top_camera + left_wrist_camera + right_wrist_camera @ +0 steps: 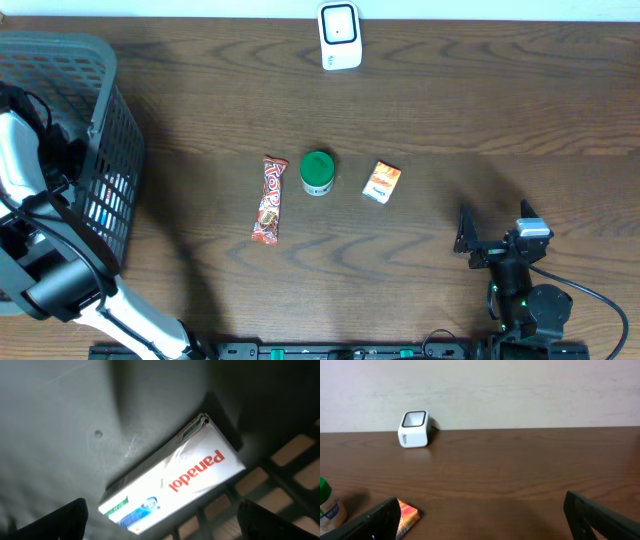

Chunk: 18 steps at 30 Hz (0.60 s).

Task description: Scan the item barcode

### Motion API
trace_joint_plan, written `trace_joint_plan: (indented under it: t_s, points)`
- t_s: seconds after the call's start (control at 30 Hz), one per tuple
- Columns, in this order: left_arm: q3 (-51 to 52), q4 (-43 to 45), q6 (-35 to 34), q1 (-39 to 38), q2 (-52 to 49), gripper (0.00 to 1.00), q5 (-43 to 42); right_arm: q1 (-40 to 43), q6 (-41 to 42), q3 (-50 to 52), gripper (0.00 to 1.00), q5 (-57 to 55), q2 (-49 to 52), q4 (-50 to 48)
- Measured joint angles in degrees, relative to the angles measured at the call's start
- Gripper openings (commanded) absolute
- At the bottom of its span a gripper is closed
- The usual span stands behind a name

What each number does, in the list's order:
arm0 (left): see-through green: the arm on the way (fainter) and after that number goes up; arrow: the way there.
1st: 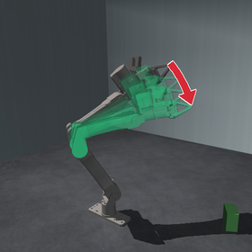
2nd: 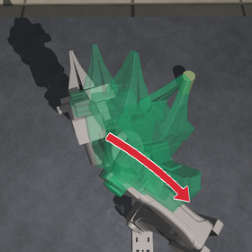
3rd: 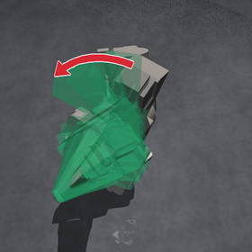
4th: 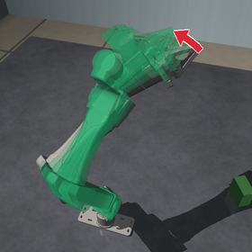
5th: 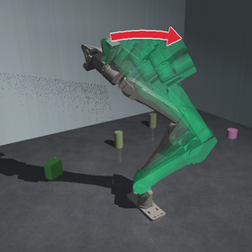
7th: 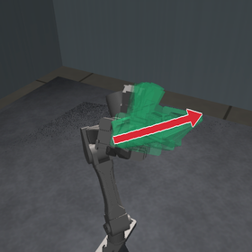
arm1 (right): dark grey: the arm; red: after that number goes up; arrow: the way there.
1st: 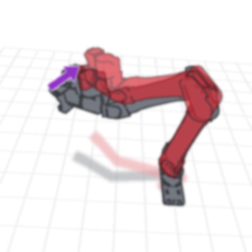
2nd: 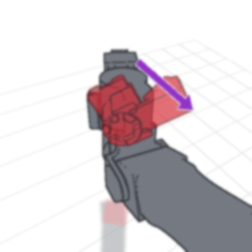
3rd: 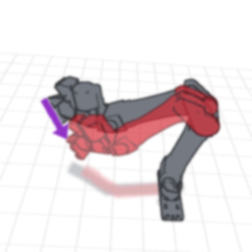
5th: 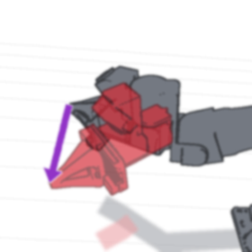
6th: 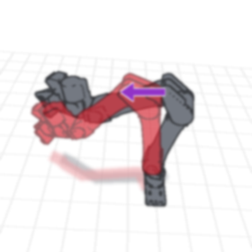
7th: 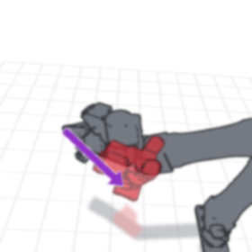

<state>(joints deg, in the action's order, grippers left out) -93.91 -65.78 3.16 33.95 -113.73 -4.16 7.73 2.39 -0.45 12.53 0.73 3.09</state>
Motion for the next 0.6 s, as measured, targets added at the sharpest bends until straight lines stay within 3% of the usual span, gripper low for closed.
trace_joint_plan:
  t_s: [0.07, 0.3, 0.33, 0.37, 0.47, 0.6]
  points:
    - [1.3, 1.3, 1.6, 0.0, -0.4, 0.64, 0.0, 0.0, 0.0, 0.0, 0.99, 0.0, 0.0, 0.0]
    - [4.5, 3.6, 4.9, 0.0, -0.7, 0.58, -0.2, 0.0, 0.0, 0.0, 0.99, 0.0, 0.0, 0.0]
    - [4.5, 3.7, 5.1, 0.0, -0.7, 0.5, -0.2, 0.0, 0.0, 0.0, 0.99, 0.0, 0.0, 0.0]
    - [4.5, 3.7, 5.1, 0.0, -0.7, 0.32, -0.2, 0.0, 0.0, 0.0, 0.99, 0.0, 0.0, 0.0]
    - [4.5, 3.9, 5.7, 0.0, -0.7, 0.08, -0.2, 0.0, 0.0, 0.0, 0.99, 0.0, 0.0, 0.0]
    - [4.5, 4.1, 6.1, 0.0, -0.7, 0.07, -0.2, 0.0, 0.0, 0.0, 0.99, 0.0, 0.0, 0.0]
